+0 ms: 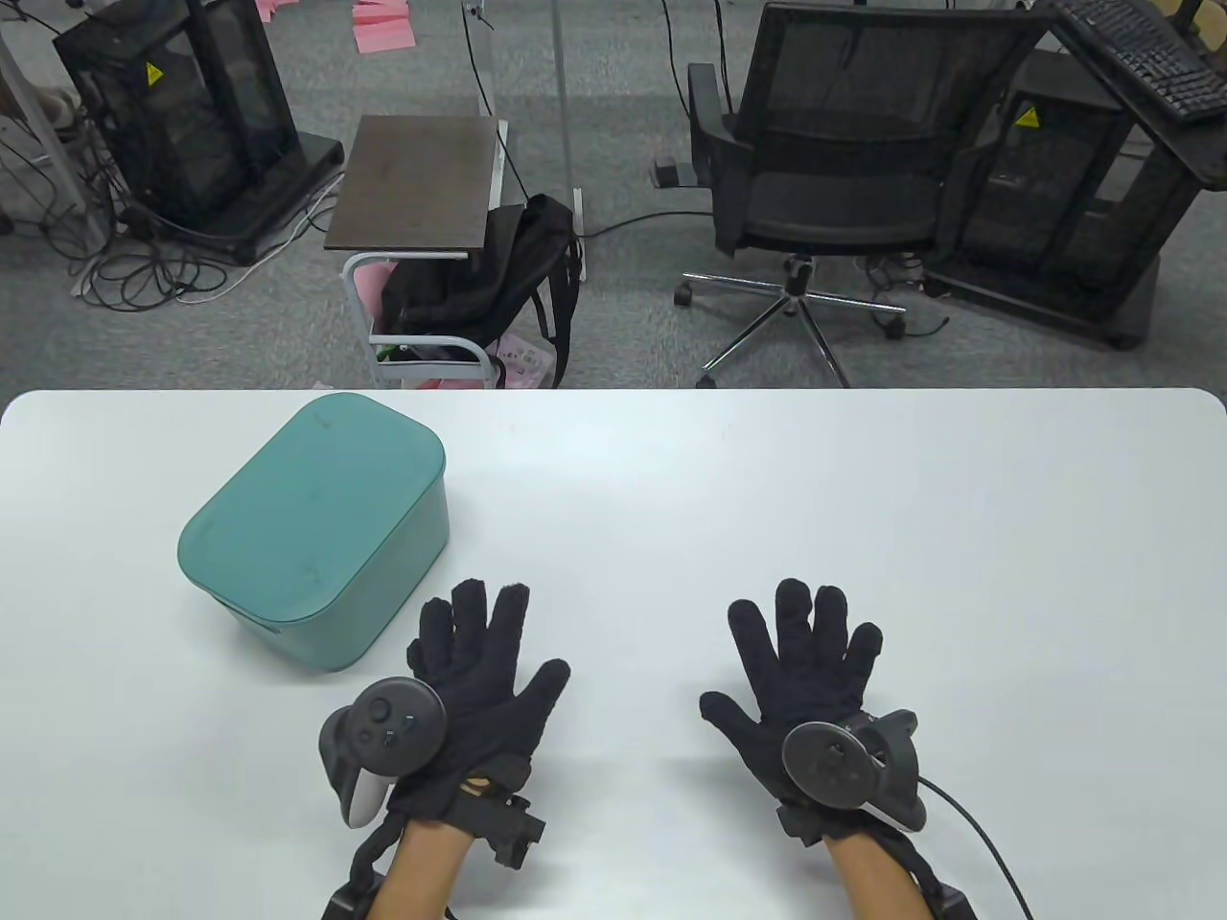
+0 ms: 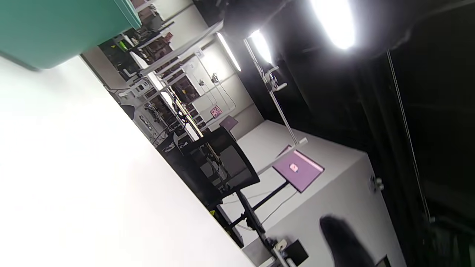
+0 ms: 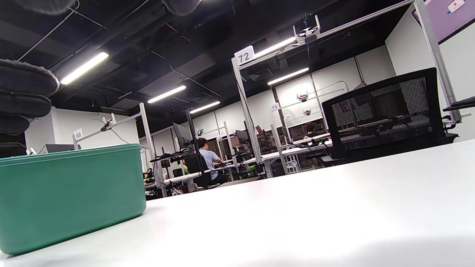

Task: Remove lid from plastic storage box

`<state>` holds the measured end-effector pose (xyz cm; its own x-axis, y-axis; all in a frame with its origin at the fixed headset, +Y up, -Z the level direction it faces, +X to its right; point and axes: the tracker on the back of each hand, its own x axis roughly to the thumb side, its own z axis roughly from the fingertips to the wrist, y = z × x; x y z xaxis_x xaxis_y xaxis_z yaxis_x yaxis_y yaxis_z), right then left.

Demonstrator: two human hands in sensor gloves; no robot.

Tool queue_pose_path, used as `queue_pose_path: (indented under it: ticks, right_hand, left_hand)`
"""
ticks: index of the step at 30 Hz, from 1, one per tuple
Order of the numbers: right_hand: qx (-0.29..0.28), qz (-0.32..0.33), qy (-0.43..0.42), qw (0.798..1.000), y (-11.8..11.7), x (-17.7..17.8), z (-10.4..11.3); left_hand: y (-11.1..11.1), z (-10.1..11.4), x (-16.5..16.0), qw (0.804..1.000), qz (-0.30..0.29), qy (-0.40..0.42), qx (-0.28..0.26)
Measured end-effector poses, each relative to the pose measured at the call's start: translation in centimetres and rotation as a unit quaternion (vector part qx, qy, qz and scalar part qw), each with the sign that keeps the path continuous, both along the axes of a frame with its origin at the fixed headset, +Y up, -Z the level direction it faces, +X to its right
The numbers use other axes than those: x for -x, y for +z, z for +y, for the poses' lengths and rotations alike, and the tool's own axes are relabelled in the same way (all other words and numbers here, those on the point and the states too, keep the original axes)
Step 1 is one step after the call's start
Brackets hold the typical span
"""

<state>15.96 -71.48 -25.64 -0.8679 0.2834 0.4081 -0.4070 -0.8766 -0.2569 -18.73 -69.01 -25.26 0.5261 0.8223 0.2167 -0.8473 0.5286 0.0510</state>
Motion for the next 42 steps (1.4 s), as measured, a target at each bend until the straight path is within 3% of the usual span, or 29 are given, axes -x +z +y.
queue_pose_path:
  ticks: [7, 11, 14, 23, 26, 32, 42]
  right_hand:
    - [0.005, -0.007, -0.003, 1.0, -0.3, -0.3, -0.2]
    - [0.007, -0.011, -0.004, 1.0, -0.3, -0.5, -0.3]
    - [0.008, -0.013, -0.005, 1.0, -0.3, -0.6, -0.3]
    - [0.01, -0.021, -0.009, 1.0, -0.3, -0.8, -0.2]
    - [0.01, -0.022, -0.011, 1.0, -0.3, -0.9, -0.2]
    - [0.012, -0.026, -0.016, 0.999, -0.2, -1.0, -0.3]
    - [0.013, -0.03, -0.018, 0.999, -0.3, -1.3, -0.3]
  left_hand:
    - [-0.2, 2.9, 2.8, 0.997, 0.023, 0.077, -0.018]
    - [0.2, 4.3, 6.1, 0.989, 0.076, 0.11, -0.056]
    - [0.4, 4.1, 8.9, 0.979, 0.121, 0.147, -0.071]
    - [1.4, -0.2, 17.3, 0.936, 0.29, 0.187, -0.068]
    - [1.5, -2.1, 19.2, 0.921, 0.322, 0.216, -0.031]
    - [0.8, -5.1, 20.3, 0.904, 0.336, 0.263, 0.021]
    - [-0.9, -6.7, 19.0, 0.913, 0.313, 0.25, 0.078]
